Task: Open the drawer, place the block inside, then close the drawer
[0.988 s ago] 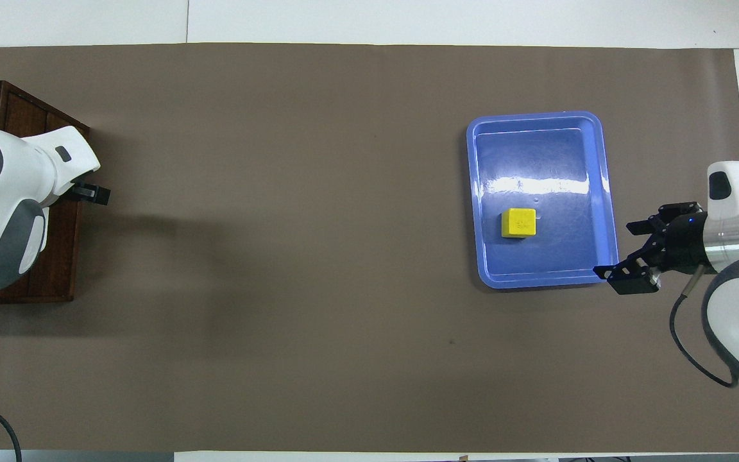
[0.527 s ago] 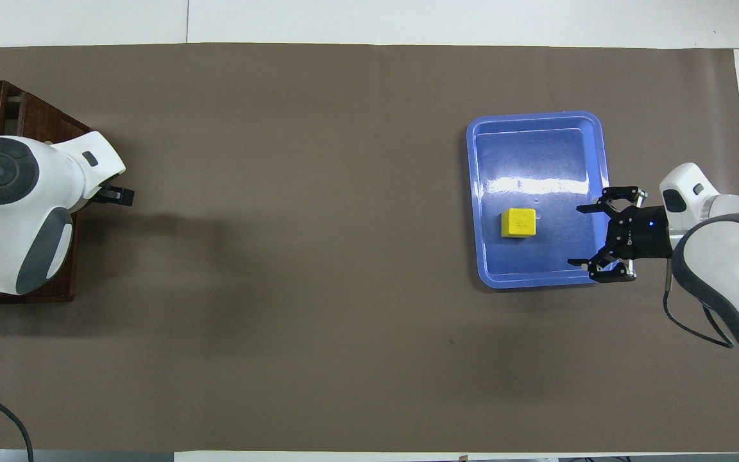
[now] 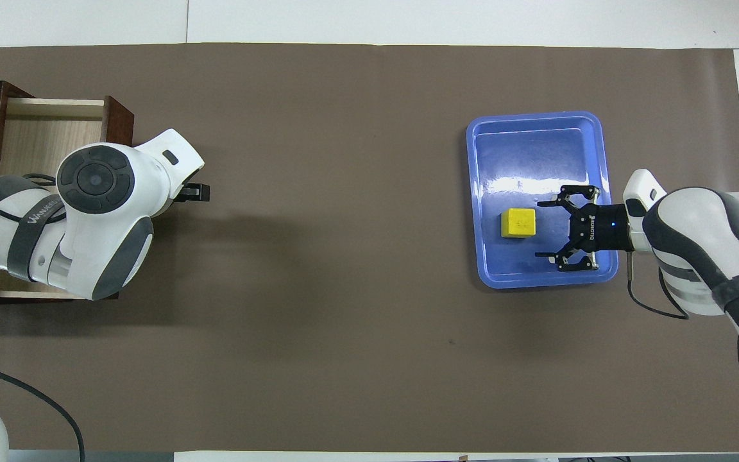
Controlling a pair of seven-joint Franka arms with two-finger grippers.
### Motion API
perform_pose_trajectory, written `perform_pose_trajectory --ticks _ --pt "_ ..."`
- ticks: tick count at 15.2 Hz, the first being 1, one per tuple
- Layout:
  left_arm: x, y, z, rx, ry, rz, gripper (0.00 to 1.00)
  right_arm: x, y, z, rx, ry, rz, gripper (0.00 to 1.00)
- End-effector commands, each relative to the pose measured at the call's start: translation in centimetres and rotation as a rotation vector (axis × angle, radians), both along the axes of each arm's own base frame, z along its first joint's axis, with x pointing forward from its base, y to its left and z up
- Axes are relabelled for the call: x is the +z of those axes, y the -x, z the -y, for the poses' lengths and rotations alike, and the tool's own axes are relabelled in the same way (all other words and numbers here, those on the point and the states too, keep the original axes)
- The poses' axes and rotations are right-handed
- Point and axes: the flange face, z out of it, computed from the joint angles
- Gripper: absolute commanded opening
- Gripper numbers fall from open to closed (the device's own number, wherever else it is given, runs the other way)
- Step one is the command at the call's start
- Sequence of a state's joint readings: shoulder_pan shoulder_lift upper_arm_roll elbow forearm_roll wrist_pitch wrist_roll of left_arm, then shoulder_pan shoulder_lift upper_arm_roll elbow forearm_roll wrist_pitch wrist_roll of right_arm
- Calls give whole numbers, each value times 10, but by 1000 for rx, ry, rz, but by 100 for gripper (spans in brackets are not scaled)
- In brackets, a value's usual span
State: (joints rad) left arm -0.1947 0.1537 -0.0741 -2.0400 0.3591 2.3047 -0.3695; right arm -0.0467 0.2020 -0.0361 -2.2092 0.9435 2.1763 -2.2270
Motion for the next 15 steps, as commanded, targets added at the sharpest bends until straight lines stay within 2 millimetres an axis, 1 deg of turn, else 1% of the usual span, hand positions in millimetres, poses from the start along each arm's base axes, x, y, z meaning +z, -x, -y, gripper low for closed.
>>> perform_pose_trajectory --ticks 1,3,4,6,9,10,11,12,13,14,15 --pt "4 -1 22 26 33 -10 100 -11 -9 -3 32 -37 24 100" --pt "6 0 31 24 48 -11 100 -16 -8 -5 35 -46 24 100" --pt "7 0 32 26 46 -13 100 -16 -9 -6 40 -46 28 100" --pt "11 1 41 39 56 -1 100 -17 -9 -8 38 -51 28 100" --pt "11 0 40 45 49 -11 100 -17 -9 -10 39 -53 30 100" --pt "19 -4 38 57 44 -12 100 -16 -10 -10 41 -53 32 100" --pt "27 -12 36 70 31 -26 100 -17 -9 -10 39 -51 32 100" --pt "36 -22 36 85 18 -42 100 -17 -10 -11 41 -49 35 98" --pt "49 -29 34 99 8 -51 100 -17 -10 -11 46 -47 42 90" --pt "60 -33 33 112 9 -57 100 -17 -10 -11 49 -45 47 76" --pt "68 -33 33 134 28 -63 100 -16 -11 -11 49 -43 51 49"
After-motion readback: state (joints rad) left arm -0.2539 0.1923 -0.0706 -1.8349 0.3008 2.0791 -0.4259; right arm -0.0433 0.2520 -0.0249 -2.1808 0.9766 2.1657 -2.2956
